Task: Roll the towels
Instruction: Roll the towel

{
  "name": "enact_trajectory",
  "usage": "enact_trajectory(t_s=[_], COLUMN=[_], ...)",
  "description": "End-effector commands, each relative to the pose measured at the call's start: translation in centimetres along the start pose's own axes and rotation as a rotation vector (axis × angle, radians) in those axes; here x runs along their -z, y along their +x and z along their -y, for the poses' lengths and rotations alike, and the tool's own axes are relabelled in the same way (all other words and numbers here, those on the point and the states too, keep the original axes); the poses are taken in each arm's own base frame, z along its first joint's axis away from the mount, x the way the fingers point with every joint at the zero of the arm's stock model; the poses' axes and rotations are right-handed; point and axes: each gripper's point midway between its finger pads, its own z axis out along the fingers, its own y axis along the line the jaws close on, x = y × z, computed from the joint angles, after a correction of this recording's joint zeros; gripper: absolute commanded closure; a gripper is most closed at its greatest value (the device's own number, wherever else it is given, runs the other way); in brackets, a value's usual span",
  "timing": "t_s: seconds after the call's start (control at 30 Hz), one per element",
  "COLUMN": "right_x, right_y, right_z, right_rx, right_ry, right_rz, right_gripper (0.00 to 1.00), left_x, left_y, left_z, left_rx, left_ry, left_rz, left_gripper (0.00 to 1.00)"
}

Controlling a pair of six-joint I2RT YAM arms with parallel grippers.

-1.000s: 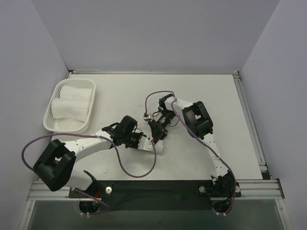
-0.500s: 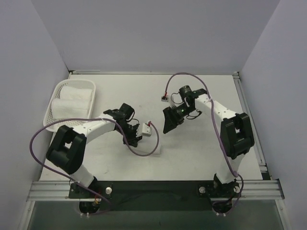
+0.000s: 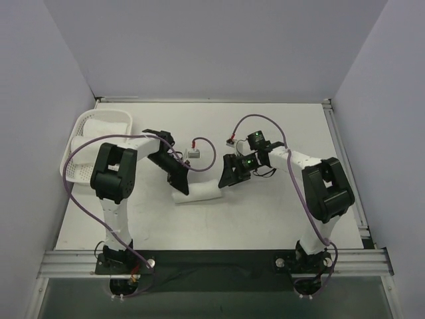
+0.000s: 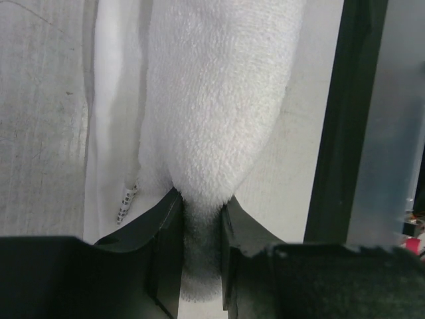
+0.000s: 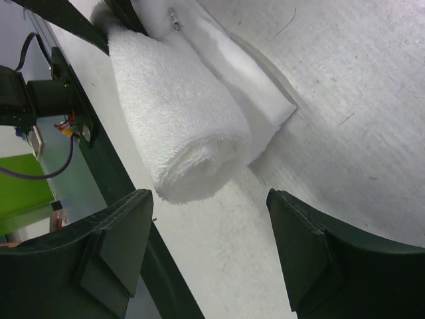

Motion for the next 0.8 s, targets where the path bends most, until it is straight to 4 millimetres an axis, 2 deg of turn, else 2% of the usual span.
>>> enact_trajectory(t_s=[0.0, 0.23, 0.33, 0.4, 0.43, 0.47, 0.5, 0.53, 0.57, 0.6, 0.63, 0.67, 0.7, 0.73, 0.77], right_x=[-0.4, -2.9, -3.9, -4.4, -4.4, -4.5, -4.5, -4.6, -4.6, -4.9, -4.8, -4.8, -4.9, -4.8, -4.8], right_y=[-2.7, -2.3, -2.2, -1.9, -1.9, -2.1, -2.1, -2.1, -1.8, -1.5, -1.9, -1.6, -1.5, -1.8, -1.8], right_z=[-1.4, -2.0, -1.9, -1.4, -1.2, -1.1, -0.7, -0.8, -0.7, -0.4, -0.5, -0.4, -0.5, -0.6, -0.8], right_rx=[0.039, 0.113, 0.101, 0.055, 0.037, 0.012, -0.009, -0.018, -0.043, -0.059, -0.061, -0.085, -0.119, -0.135, -0.159], right_ry=[-0.034, -0.037, -0.052, -0.062, -0.07, -0.081, -0.084, -0.101, -0.103, -0.1, -0.102, -0.1, -0.104, -0.113, -0.12], right_rz=[0.113, 0.089, 0.071, 0.058, 0.061, 0.071, 0.069, 0.063, 0.043, 0.025, 0.023, 0.008, -0.001, -0.001, -0.008], right_gripper=[0.29, 0.32, 0.44, 0.58, 0.65, 0.8, 0.88, 1.0, 1.0, 1.0, 1.0, 1.0, 1.0, 1.0, 1.0], left_x=[-0.3, -0.5, -0.3, 0.1, 0.3, 0.5, 0.7, 1.2, 1.2, 1.4, 2.2, 2.2, 2.5, 4.0, 4.6], left_y=[2.5, 2.6, 2.2, 1.9, 1.7, 1.2, 1.0, 0.6, 0.6, 0.5, -0.2, 0.3, 0.0, -1.2, -1.5], left_z=[-1.3, -2.2, -2.7, -3.0, -3.1, -3.1, -3.3, -3.3, -3.1, -3.7, -3.3, -2.8, -3.6, -2.9, -2.8], left_rx=[0.078, 0.123, 0.151, 0.182, 0.191, 0.199, 0.201, 0.193, 0.205, 0.18, 0.143, 0.155, 0.097, 0.023, -0.008], left_ry=[0.027, 0.05, 0.052, 0.058, 0.062, 0.068, 0.065, 0.053, 0.049, 0.016, -0.021, -0.039, -0.106, -0.176, -0.223], left_rz=[-0.081, -0.082, -0.056, -0.021, -0.004, 0.025, 0.041, 0.06, 0.067, 0.076, 0.094, 0.092, 0.106, 0.131, 0.14], left_gripper=[0.92, 0.89, 0.88, 0.9, 0.87, 0.84, 0.8, 0.74, 0.65, 0.6, 0.54, 0.46, 0.43, 0.41, 0.38])
